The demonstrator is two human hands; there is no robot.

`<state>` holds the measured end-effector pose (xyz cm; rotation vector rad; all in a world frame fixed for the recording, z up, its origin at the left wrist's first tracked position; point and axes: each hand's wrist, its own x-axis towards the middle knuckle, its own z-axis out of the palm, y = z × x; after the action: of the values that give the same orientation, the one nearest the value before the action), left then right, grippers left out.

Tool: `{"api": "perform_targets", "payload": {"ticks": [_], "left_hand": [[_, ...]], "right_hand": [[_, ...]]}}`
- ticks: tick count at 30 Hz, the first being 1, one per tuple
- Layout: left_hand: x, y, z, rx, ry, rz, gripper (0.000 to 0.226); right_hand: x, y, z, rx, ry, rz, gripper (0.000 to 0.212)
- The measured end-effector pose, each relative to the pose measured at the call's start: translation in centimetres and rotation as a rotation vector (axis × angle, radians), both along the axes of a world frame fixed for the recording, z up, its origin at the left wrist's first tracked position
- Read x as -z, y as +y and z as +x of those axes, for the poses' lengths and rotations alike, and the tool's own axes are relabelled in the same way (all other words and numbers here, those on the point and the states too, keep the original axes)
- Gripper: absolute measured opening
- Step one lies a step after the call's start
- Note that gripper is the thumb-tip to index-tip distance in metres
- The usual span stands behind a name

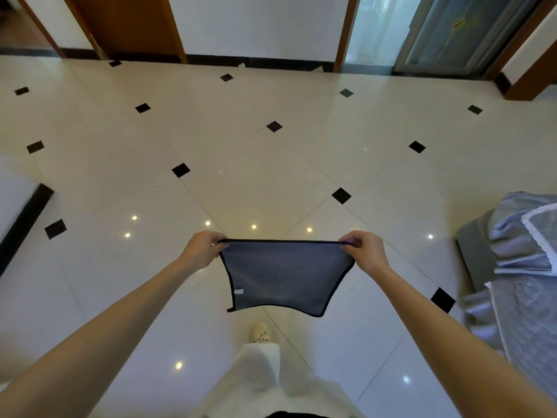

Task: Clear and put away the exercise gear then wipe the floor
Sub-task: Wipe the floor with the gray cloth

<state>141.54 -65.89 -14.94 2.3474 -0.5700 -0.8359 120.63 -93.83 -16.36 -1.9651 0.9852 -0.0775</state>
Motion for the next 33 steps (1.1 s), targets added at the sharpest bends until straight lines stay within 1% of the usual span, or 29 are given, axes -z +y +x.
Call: {"api": "perform_targets", "payload": {"ticks": [5, 12, 17, 25, 29, 33], "left_hand": [[-0.3, -3.0, 7.8, 0.031, -0.034, 0.012, 0.018], [0.0, -7.6, 15.8, 0.017, -0.073, -0.003, 0.021], [0.8, -11.7, 21.7, 0.0, -0.084, 0.021, 0.023], [1.6, -20.4, 31.8, 0.009, -0.099, 0.057, 0.022], [1.7, -24.4, 36.3, 0.004, -0.098, 0.051, 0.021], [1.8, -27.6, 40.4, -0.007, -0.101, 0.081, 0.02]], "right_hand": [[-0.2, -2.2, 7.0, 0.037, -0.013, -0.004, 0.014], [-0.2, -6.9, 15.9, 0.031, 0.004, -0.049, 0.015], [0.8, -11.8, 22.5, -0.018, 0.011, -0.068, 0.013], [1.2, -20.9, 32.6, -0.039, 0.047, -0.006, 0.013], [1.1, -25.8, 37.5, -0.073, 0.055, -0.031, 0.014], [1.0, -29.3, 42.0, -0.094, 0.061, -0.067, 0.011]]}}
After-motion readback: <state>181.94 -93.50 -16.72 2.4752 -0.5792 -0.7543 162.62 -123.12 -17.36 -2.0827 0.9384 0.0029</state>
